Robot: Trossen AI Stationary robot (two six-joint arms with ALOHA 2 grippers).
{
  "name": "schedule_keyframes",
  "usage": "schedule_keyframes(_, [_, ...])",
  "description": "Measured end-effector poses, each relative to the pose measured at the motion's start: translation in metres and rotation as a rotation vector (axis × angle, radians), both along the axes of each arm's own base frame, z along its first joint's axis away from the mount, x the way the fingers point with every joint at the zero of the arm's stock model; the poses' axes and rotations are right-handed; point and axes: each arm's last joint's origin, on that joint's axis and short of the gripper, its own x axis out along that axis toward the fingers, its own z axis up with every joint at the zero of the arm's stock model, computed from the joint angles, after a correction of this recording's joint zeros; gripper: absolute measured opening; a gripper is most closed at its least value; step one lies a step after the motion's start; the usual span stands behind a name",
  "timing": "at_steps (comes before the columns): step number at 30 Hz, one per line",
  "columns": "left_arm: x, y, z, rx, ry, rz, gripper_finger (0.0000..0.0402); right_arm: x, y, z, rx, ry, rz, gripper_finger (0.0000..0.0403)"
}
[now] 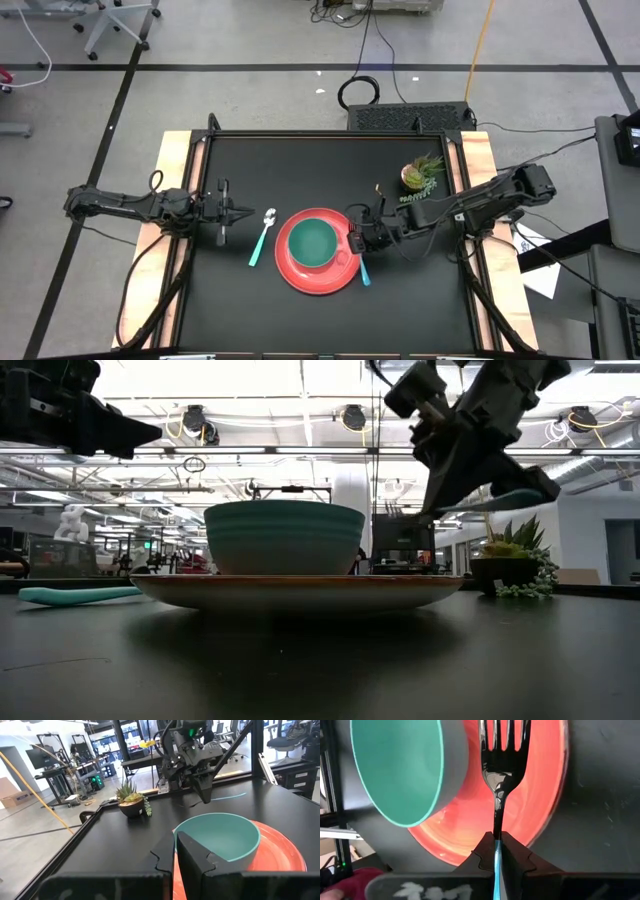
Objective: Set table place
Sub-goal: Put the blue fork on the orange plate to the right of the green bowl
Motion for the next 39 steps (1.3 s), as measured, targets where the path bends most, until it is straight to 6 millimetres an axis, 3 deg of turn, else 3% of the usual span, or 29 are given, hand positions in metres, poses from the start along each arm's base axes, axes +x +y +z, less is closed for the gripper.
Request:
schedule_keyframes(20, [0.0,0.0,0.0,-0.015,0.004,0.0,0.0026,0.018,-0.029,-0.008,-0.07,-0.073,0.003,0.0])
schedule_keyframes(39, [0.0,0.0,-0.001,-0.014,0.007,0.001,0.0026,0.017,-0.031,-0.01,-0.078,-0.06,0.014,0.0])
